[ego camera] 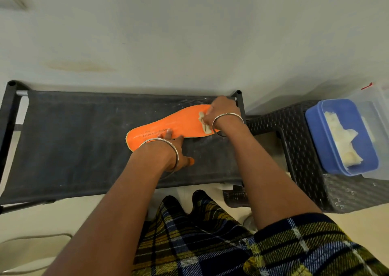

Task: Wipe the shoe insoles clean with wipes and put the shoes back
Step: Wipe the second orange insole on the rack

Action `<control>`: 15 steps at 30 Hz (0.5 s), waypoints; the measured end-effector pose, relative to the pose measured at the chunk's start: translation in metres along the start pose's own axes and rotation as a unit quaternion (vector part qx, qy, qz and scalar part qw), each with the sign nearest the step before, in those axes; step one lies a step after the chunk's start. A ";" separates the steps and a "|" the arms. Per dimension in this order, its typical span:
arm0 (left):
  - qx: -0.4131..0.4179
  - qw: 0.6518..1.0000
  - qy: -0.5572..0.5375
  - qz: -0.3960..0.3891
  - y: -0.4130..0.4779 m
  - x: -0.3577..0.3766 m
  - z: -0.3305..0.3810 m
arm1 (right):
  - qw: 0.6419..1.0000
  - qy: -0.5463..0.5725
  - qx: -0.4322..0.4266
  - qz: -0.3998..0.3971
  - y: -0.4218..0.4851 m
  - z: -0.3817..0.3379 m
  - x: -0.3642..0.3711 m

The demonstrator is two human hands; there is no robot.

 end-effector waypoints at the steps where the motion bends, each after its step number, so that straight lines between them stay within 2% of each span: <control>1: -0.001 1.000 0.000 -0.001 0.001 0.000 0.001 | 1.000 -0.012 0.006 0.010 -0.002 0.001 -0.001; 4: -0.004 1.000 -0.008 0.000 0.002 0.001 0.002 | 0.998 -0.050 -0.039 0.008 -0.008 -0.013 0.005; 7: -0.005 1.000 -0.013 0.004 0.005 0.001 0.003 | 0.993 -0.031 -0.096 -0.053 -0.016 -0.031 0.019; 9: -0.009 1.000 -0.013 0.003 0.006 0.000 0.003 | 0.993 -0.028 -0.089 -0.069 -0.016 -0.032 0.020; 13: -0.008 1.000 -0.010 -0.002 0.007 0.000 0.002 | 0.996 -0.088 0.000 0.024 -0.016 -0.012 -0.002; 15: -0.009 1.000 -0.008 -0.003 0.006 0.000 0.000 | 0.992 -0.115 0.019 0.051 -0.017 -0.005 -0.007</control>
Point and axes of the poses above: each hand's wrist, its own y-axis towards the middle knuckle, its own x-axis out of the palm, z = x × y, the point moved 3 cm from there along y, towards the middle knuckle, and after that the axes turned 13 degrees about -z, right-handed, at the moved point
